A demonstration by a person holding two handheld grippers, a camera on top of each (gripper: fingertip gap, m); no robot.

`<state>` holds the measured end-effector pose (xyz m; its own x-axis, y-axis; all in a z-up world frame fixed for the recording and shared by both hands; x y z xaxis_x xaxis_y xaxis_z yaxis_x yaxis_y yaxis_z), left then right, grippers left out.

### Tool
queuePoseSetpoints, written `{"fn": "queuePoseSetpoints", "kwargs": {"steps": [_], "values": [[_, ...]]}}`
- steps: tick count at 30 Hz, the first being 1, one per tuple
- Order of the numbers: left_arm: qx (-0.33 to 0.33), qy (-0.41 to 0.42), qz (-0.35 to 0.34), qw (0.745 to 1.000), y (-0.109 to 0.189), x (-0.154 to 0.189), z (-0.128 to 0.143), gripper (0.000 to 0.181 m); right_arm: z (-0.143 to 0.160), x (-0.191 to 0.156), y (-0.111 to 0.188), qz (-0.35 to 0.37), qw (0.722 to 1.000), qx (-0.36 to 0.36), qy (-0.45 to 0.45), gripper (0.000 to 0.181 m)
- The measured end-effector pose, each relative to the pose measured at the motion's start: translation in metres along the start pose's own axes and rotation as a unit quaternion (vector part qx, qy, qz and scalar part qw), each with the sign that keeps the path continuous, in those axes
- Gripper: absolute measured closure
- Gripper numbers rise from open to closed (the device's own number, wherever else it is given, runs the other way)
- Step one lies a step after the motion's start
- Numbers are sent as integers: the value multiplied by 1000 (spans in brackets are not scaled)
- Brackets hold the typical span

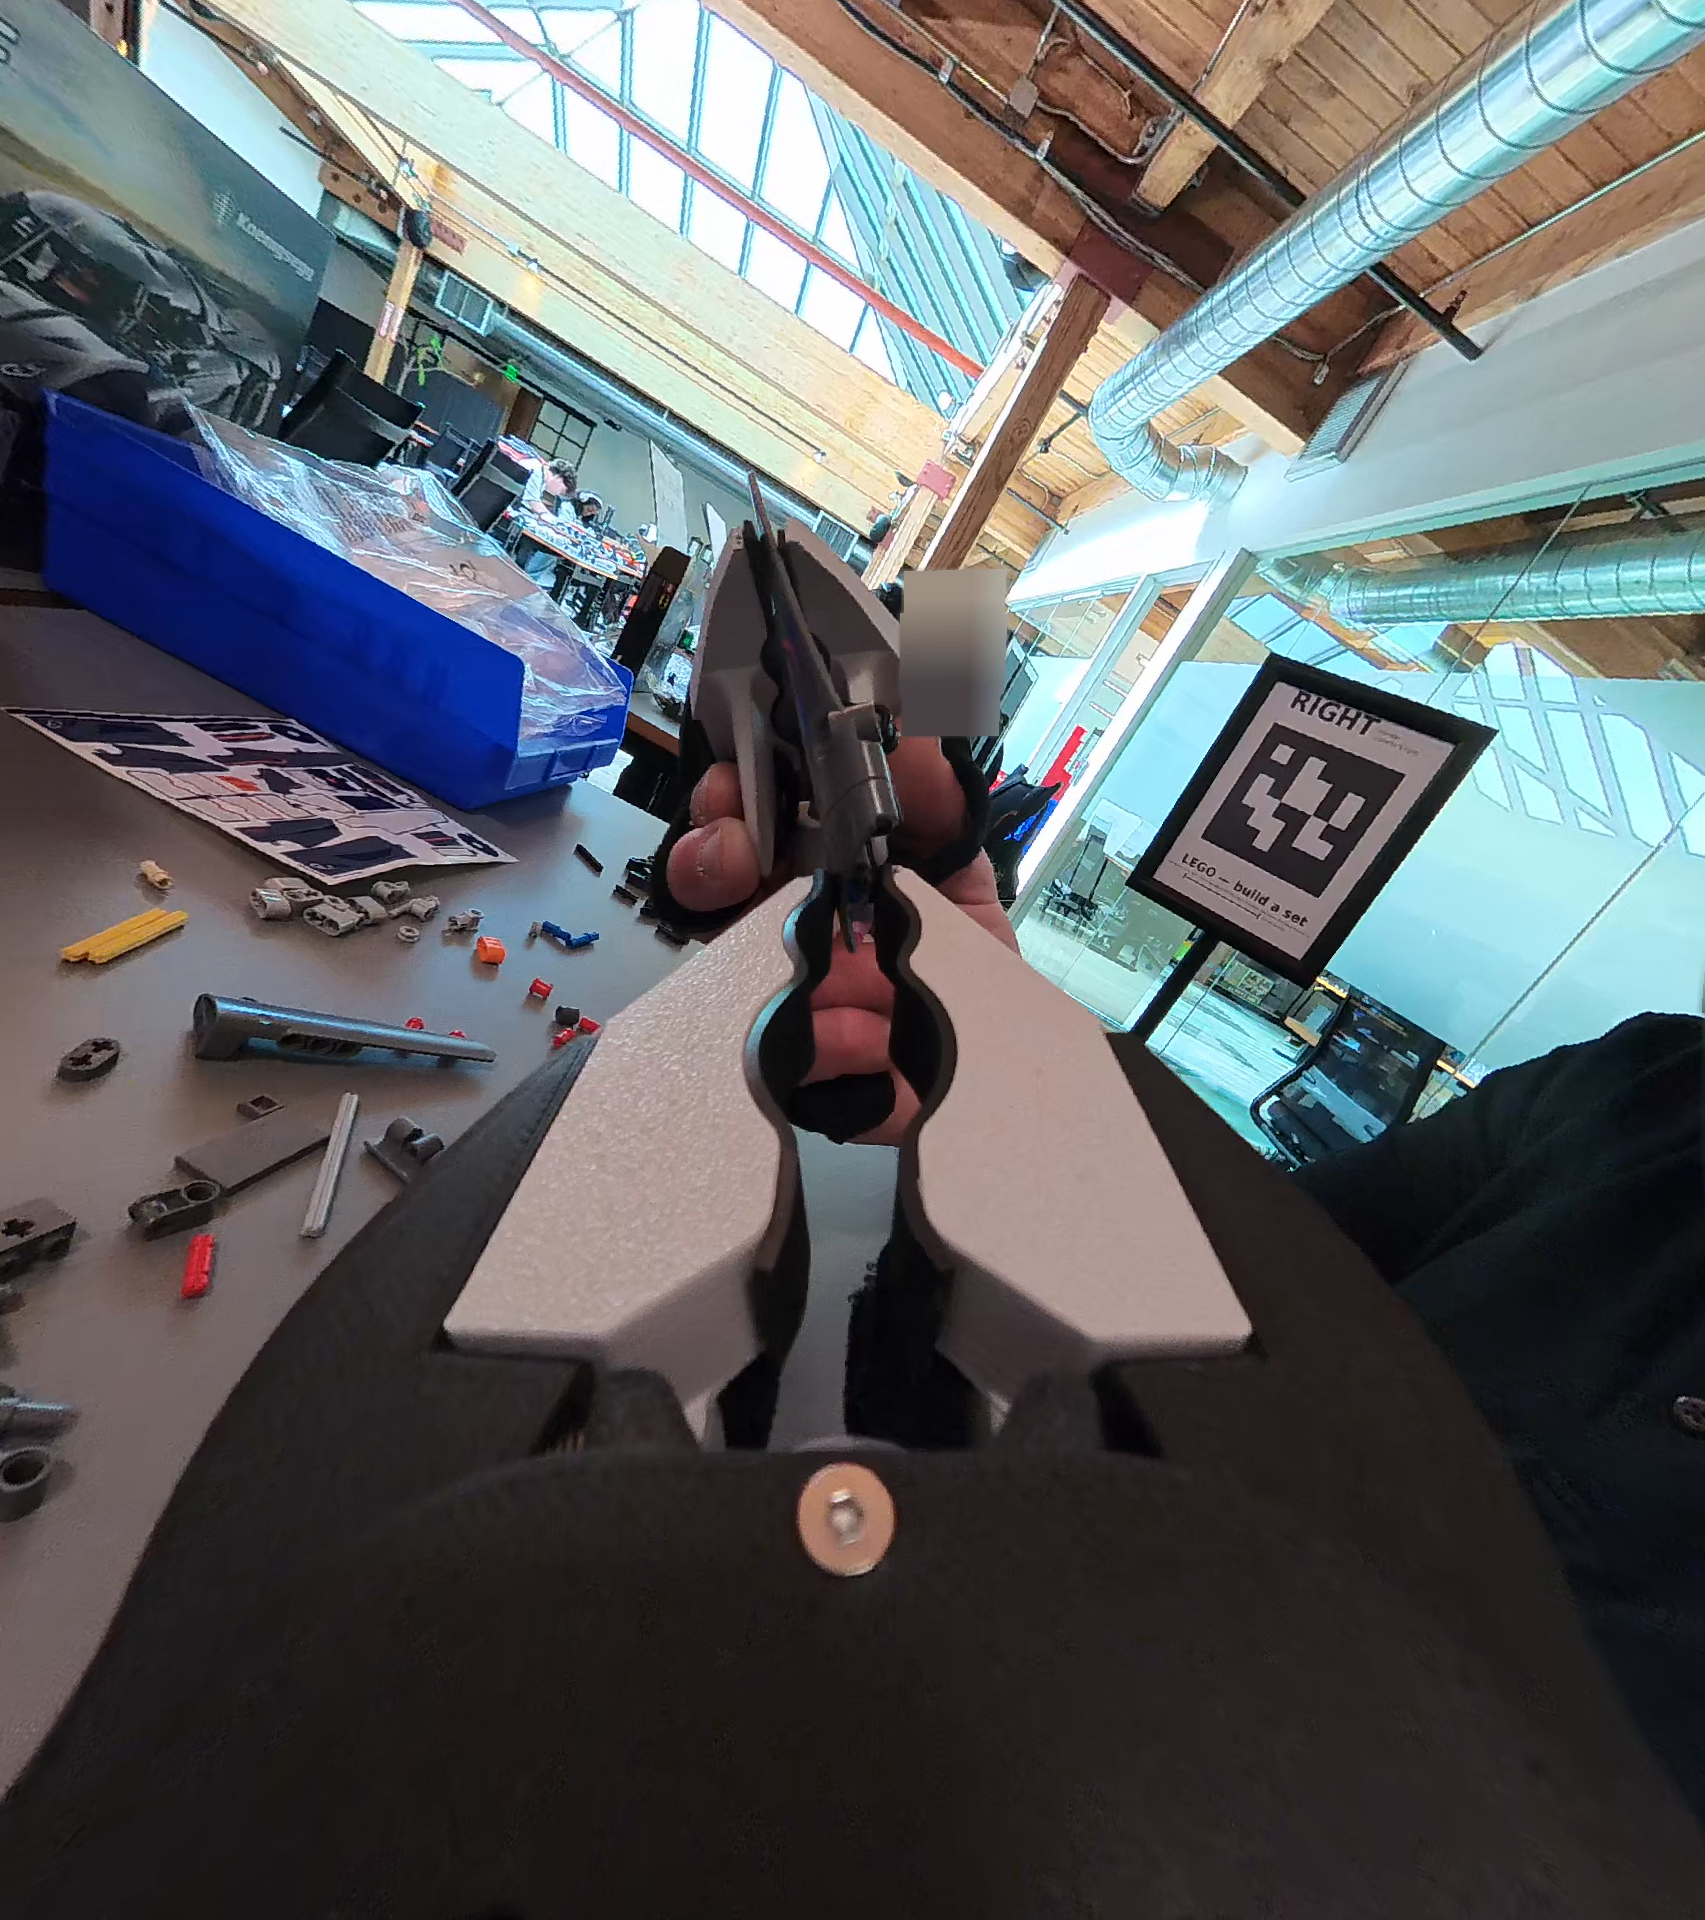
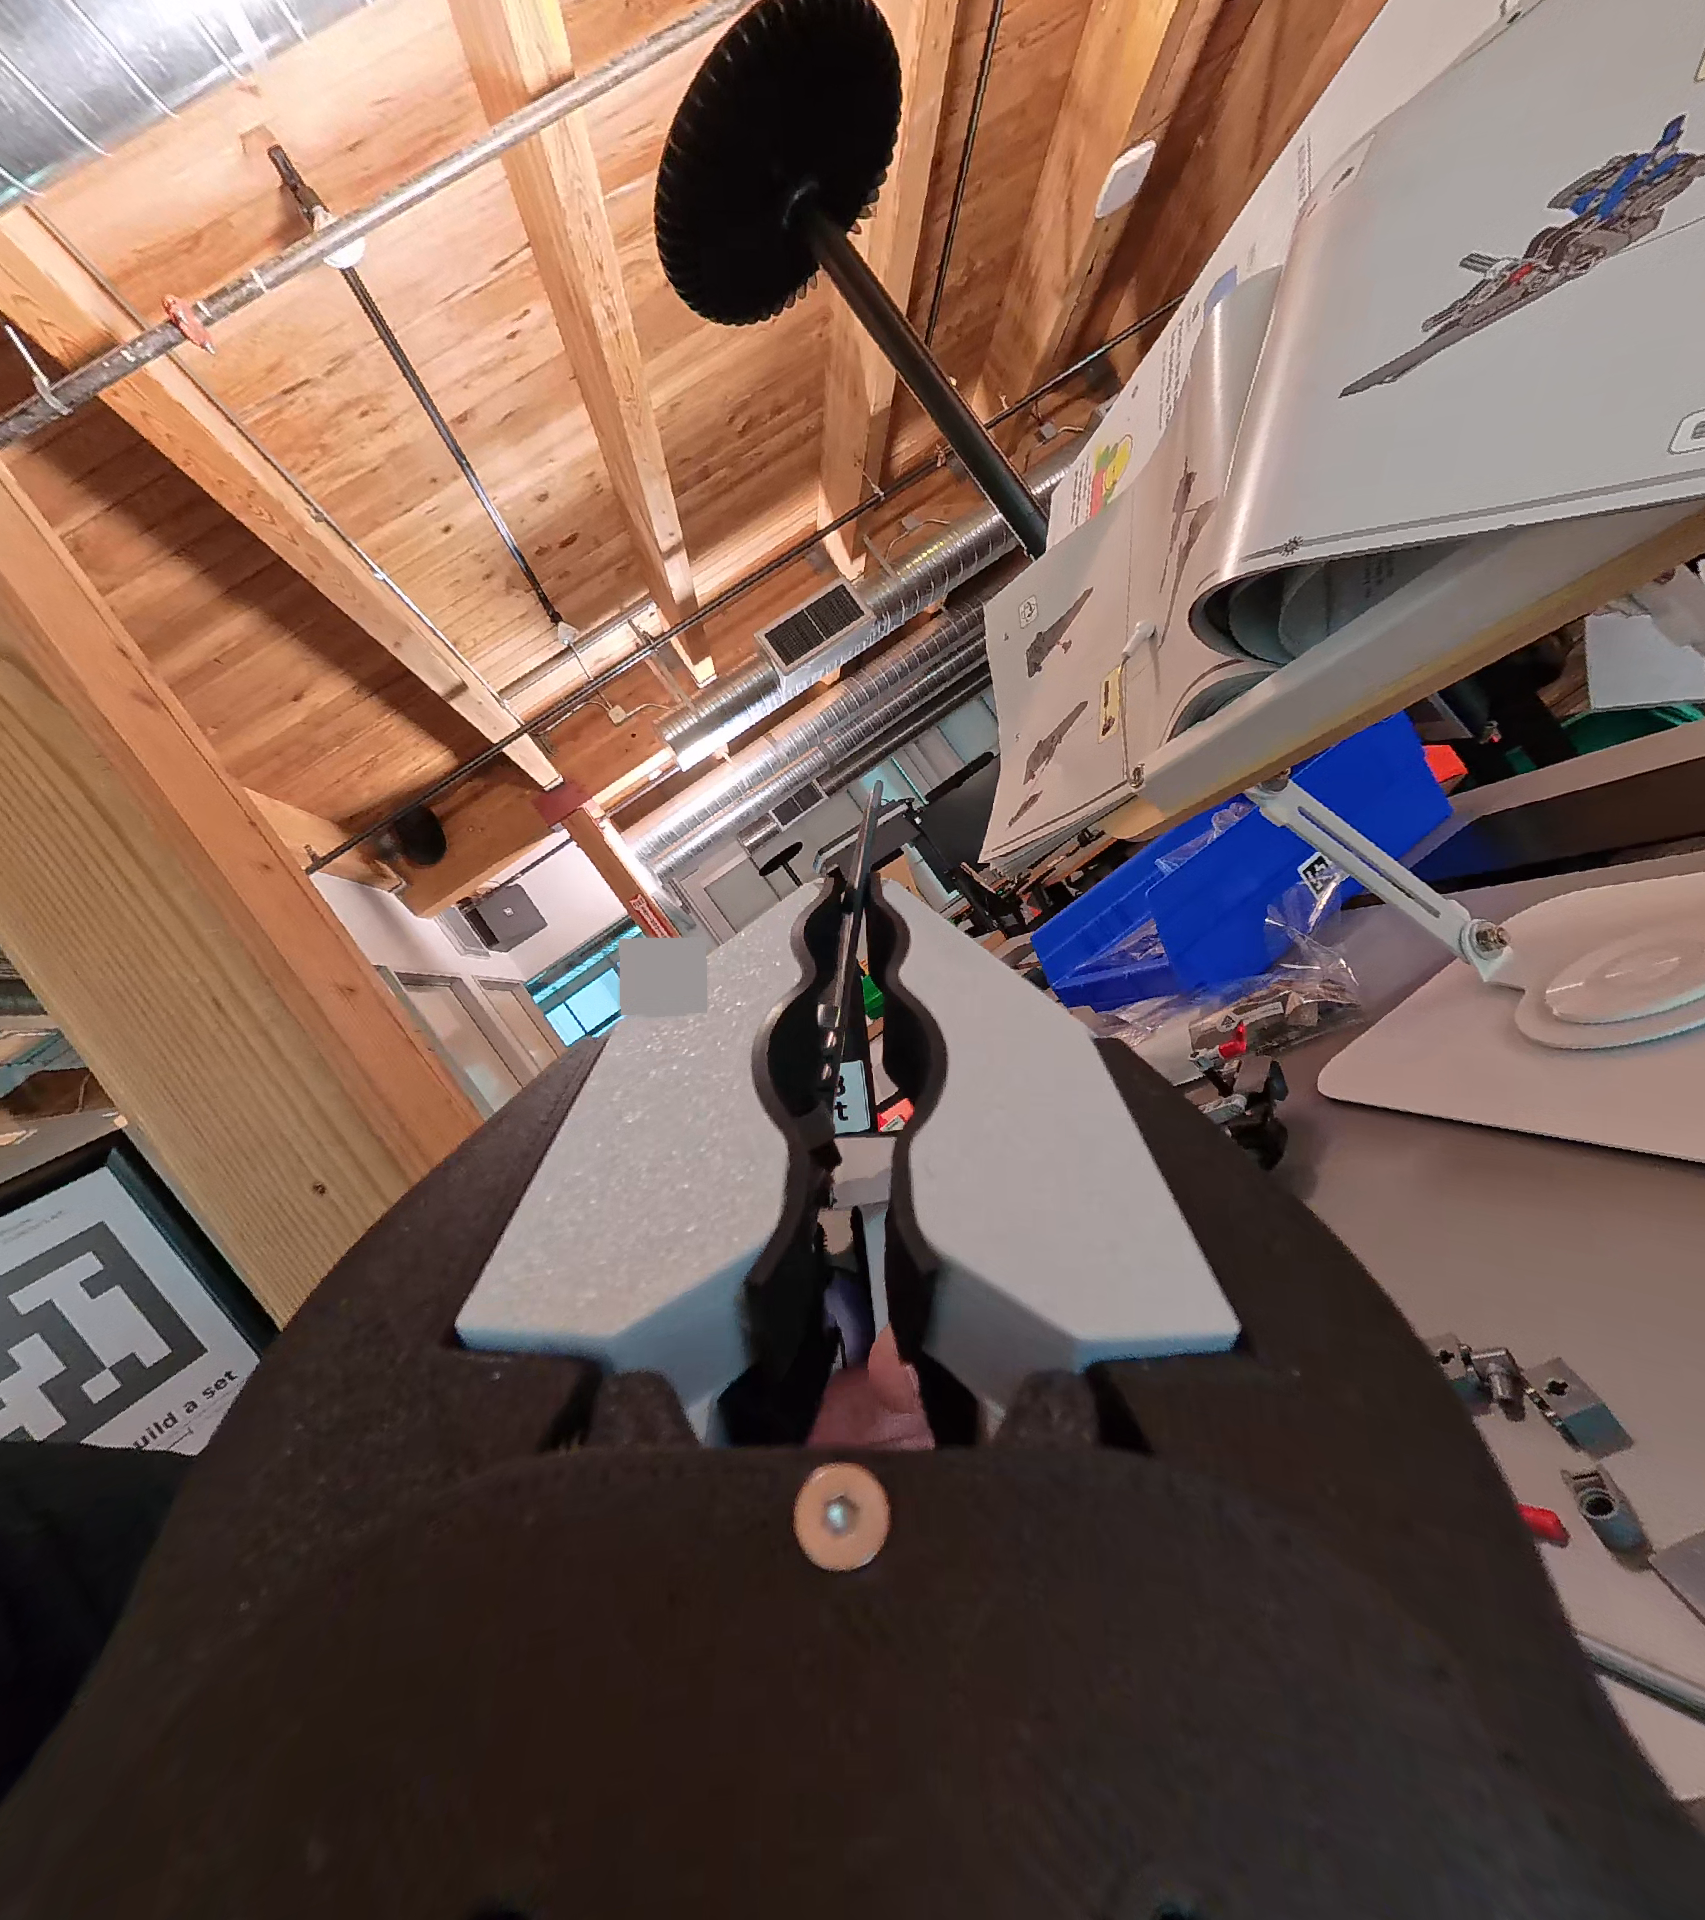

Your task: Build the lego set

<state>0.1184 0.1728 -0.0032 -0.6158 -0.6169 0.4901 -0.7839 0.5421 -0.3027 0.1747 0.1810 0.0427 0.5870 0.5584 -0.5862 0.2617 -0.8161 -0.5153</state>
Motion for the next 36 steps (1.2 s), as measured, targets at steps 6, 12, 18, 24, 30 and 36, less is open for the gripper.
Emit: {"fn": "queuePoseSetpoints", "kwargs": {"steps": [6, 12, 18, 24, 30, 36], "values": [[3, 3, -2, 1000, 1, -2, -1, 177, 0, 1, -1, 2, 1000, 2, -2, 177], [6, 6, -4, 1000, 2, -3, -3, 177, 0, 3, -1, 6, 1000, 3, -3, 171], [10, 8, -6, 1000, 4, -4, -4, 177, 0, 6, -1, 12, 1000, 4, 0, 166], [13, 11, -6, 1000, 5, -5, -6, 178, -1, 8, -1, 15, 1000, 8, -3, 163], [19, 11, -8, 1000, 7, -6, -9, 178, -5, 6, 1, 15, 1000, 14, 6, 160], [22, 8, -12, 1000, 8, -7, -12, 178, -14, 4, 5, 18, 999, 29, 25, 156]]}}
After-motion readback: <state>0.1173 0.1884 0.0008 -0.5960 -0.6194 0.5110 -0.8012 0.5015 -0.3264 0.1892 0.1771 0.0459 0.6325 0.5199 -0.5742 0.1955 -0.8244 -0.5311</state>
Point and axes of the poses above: each gripper's, where its closed fingertips meet, y back along the fingers, z out of its underside, x = y × z across the jaws, the point moved 1 cm from there along y, back along the fingers, and after that the axes turned 6 degrees about x, right-handed, at the moved point
